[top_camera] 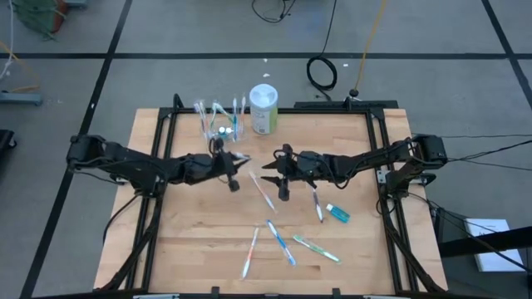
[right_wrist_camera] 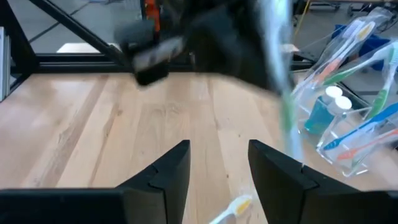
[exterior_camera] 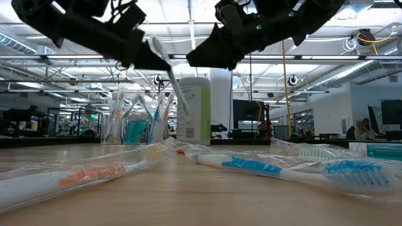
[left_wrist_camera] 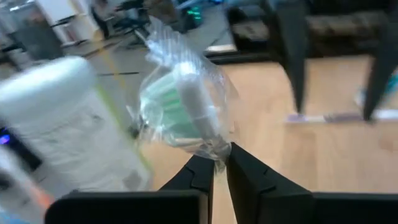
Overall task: Pick & Place toothbrushing station
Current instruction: Put the top green toothbrush into the transparent organizer
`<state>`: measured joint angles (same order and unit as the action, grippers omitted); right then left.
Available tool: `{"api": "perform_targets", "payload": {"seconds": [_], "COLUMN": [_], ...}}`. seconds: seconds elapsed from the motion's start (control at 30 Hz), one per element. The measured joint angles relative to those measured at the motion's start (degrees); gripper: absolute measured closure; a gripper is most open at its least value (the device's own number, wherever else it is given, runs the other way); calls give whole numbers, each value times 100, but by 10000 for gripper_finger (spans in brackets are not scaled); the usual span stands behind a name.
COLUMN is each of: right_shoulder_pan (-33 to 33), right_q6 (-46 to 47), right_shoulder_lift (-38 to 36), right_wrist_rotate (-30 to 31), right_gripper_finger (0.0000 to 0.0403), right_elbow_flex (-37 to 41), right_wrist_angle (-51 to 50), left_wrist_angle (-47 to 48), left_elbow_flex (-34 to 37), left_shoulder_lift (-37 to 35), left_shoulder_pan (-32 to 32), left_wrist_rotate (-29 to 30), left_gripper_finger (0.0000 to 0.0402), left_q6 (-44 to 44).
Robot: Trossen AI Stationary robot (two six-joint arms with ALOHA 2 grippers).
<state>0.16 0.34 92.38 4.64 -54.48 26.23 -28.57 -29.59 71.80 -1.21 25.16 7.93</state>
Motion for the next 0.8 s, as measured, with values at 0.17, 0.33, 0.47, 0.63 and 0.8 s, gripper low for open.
{"api": "perform_targets", "payload": {"seconds": [0.17, 0.33, 0.47, 0.63, 0.8], "right_shoulder_pan": [-8, -8, -8, -8, -8], "right_q6": [1, 2, 2, 2, 3], "right_shoulder_lift": [0, 0, 0, 0, 0], "right_wrist_rotate": [-11, -15, -15, -17, -17], "right_gripper_finger": [246, 247, 247, 248, 249], "right_elbow_flex": [0, 0, 0, 0, 0], "right_wrist_angle": [3, -13, -38, -51, -82], "left_wrist_angle": [2508, 4648, 5668, 6326, 6448], "left_elbow_flex": [-886, -1796, -2108, -2125, -1986], "left_shoulder_lift": [-798, -1303, -1498, -1573, -1351], "left_shoulder_pan": [198, 791, 1462, 2474, 3383], "left_wrist_rotate": [843, 1071, 1092, 1060, -83], "left_gripper_finger": [391, 384, 373, 376, 389], "left_q6": [-806, -1652, -1880, -2102, -2444]}}
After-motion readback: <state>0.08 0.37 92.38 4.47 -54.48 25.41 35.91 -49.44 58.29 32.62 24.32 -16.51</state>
